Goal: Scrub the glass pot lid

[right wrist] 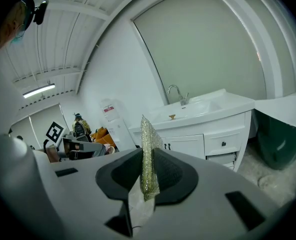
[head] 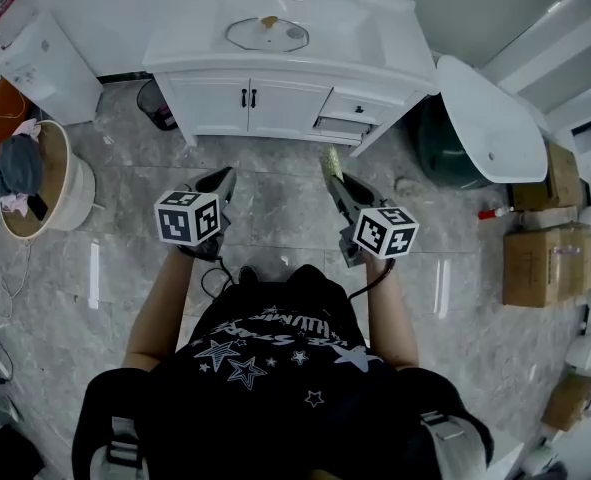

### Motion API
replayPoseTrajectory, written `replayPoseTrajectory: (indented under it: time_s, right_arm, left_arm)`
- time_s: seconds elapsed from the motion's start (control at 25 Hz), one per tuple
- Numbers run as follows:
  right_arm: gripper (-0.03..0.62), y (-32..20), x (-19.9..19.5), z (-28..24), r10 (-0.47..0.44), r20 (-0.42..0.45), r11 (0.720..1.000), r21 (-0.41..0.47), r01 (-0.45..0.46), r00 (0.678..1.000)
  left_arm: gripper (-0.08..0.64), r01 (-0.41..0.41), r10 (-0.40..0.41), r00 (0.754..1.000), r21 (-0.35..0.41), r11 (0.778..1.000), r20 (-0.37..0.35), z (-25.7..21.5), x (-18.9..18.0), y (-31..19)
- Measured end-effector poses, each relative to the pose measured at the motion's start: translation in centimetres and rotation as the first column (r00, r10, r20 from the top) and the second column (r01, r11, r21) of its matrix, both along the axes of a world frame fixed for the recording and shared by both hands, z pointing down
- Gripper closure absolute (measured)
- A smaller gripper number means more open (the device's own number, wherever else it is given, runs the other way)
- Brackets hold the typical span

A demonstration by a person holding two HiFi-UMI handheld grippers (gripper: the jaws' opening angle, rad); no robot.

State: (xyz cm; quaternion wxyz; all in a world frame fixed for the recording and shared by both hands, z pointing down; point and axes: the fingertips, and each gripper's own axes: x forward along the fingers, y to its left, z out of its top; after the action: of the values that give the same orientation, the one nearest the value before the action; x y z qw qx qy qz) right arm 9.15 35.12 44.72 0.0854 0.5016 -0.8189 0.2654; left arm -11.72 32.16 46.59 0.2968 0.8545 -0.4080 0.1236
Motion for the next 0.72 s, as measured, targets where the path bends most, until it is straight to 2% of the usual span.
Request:
replayPoseTrajectory:
  time_s: [0.32,0.52,0.72]
  right_arm:
    - [0.52,-0.5,-0.1,1.9,0.019,-0.018,0.999,-0.046,-0.02,1.0]
    - [0.52,-4.0,0.0,2.8,-0.021,-0.039,0.999,-0.045,0.019,0.999]
    - [0.52,-9.8,0.7,3.0,-0.061,-0.005,0.997,-0.044,0.06,0.998]
  left_arm:
    - [0.552,0.009,-0.009,1.0,-0.016,1.0,-0.009,0.9,-1.7,-1.3]
    - [0.552,0.033,-0.033,0.999,-0.029,0.999,-0.003,1.5,-0.8,-3.6]
    - [0.552,0.061,-0.061,0.998,-0.03,0.998,0.017,1.5,0.6,-7.7]
